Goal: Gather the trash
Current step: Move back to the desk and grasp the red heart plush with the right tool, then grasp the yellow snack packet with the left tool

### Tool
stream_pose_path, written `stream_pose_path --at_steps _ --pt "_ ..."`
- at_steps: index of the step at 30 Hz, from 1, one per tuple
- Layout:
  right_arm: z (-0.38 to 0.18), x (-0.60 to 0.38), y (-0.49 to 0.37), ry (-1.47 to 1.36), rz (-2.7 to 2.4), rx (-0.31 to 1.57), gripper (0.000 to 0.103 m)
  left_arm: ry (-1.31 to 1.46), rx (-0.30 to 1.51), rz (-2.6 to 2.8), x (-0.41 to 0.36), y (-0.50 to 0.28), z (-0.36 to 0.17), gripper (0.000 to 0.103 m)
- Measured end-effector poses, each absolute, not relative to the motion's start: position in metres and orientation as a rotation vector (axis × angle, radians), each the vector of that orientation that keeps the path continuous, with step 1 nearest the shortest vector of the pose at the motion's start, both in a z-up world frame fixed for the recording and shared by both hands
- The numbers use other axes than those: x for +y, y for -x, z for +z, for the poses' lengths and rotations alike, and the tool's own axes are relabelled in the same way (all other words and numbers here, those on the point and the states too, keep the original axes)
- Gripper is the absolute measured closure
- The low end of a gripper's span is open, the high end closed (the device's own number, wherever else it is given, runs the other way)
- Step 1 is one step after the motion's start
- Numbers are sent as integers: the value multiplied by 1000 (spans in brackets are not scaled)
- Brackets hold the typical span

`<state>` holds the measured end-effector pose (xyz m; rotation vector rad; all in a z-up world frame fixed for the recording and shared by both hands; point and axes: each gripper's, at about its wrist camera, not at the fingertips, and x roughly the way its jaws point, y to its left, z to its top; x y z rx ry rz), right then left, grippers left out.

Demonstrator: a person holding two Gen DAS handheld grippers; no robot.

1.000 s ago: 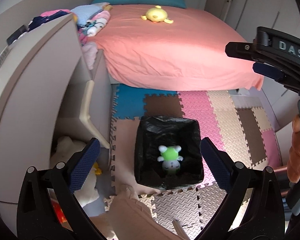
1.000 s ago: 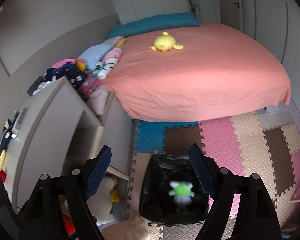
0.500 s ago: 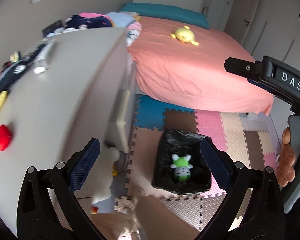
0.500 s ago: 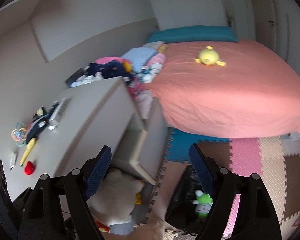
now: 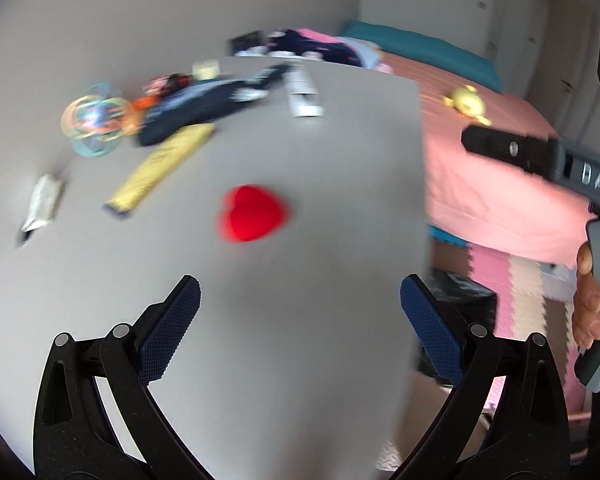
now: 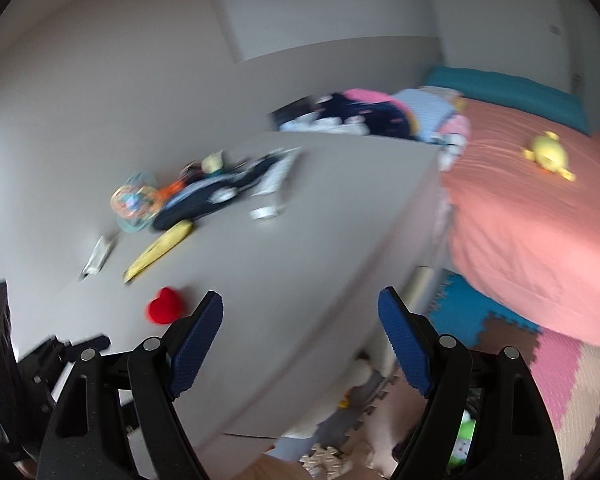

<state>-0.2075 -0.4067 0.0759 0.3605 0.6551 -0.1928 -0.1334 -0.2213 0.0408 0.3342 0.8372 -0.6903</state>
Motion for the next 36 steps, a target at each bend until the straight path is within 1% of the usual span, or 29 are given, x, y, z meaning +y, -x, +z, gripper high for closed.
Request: stream_pose_path --at_steps 4,8,13,14,16,20,22,30,36 --pt "63 -357 169 -287 -103 702 23 -298 826 -608 -181 107 39 6" --pt "51 -320 140 -211 -46 749 23 -274 815 -549 -157 84 37 6" --pt "39 -301 115 -164 -32 797 23 -256 779 -529 -136 65 36 6" --pt "37 -298 110 -160 -31 810 24 -244 786 -534 -131 60 36 6" --pt "32 -294 103 -153 -27 829 32 -185 810 -541 -123 50 34 6" --pt "25 -292 91 -149 -28 860 42 -81 829 -525 -114 32 32 6" --pt "23 -293 86 -144 -28 860 54 -63 837 -508 -115 21 31 6" --pt "34 -317 89 -228 -51 793 54 -151 811 -568 -151 -8 33 6" --pt "42 -339 100 -283 -61 772 54 -278 828 -565 -200 -41 17 6"
